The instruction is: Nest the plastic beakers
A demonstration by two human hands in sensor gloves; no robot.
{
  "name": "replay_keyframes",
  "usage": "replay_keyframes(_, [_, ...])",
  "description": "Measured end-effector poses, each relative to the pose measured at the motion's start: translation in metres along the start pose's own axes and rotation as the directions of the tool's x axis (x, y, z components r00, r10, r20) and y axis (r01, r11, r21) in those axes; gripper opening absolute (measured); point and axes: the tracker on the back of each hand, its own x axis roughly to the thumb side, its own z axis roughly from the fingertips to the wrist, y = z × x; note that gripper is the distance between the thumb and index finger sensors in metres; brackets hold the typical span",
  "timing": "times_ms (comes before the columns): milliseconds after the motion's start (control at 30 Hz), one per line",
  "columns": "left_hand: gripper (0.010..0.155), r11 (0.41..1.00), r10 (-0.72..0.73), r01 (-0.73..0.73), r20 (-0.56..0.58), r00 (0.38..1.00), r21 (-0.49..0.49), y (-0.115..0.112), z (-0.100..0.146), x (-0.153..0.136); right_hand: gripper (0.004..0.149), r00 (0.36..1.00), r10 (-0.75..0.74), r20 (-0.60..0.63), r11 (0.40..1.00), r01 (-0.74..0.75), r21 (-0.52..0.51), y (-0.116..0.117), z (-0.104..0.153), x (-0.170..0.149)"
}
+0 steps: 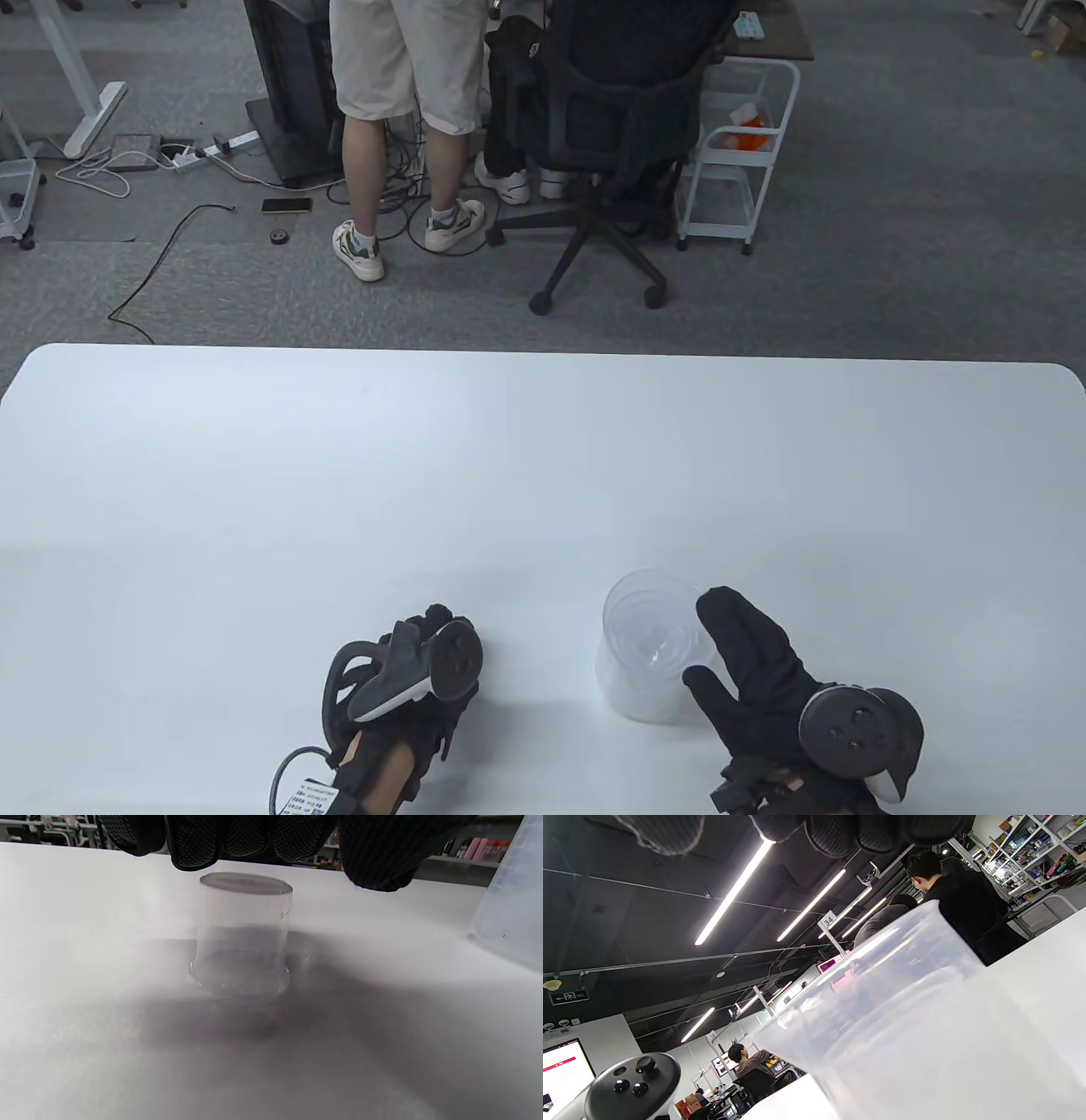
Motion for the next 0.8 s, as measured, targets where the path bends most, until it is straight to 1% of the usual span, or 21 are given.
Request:
replay_keyframes(333, [0.060,0.997,-0.067,0.068,0.003,0.998,-0.044,-0.017,-0.007,0.003,0.069,1.000,0.014,-0.013,1.000,-0.014,0.002,-0.001,0.000,-0.001])
replay_keyframes(500, [0.057,0.995,-0.083,0.084,0.013,0.996,-0.045,-0.018,-0.008,0.007,0.068,1.000,0.018,-0.017,1.000,-0.018,0.005,-0.001,0.000,-0.001])
replay_keyframes(633, [0.056,0.998,-0.056,0.056,0.022,0.998,-0.032,-0.019,-0.009,0.006,0.068,1.000,0.021,-0.015,1.000,-0.021,0.008,0.000,0.000,-0.001])
replay_keyframes(800, [0.056,0.996,0.080,-0.081,0.042,0.996,0.021,-0.010,-0.007,0.003,0.068,1.000,0.025,-0.015,1.000,-0.025,0.009,0.000,0.000,0.000])
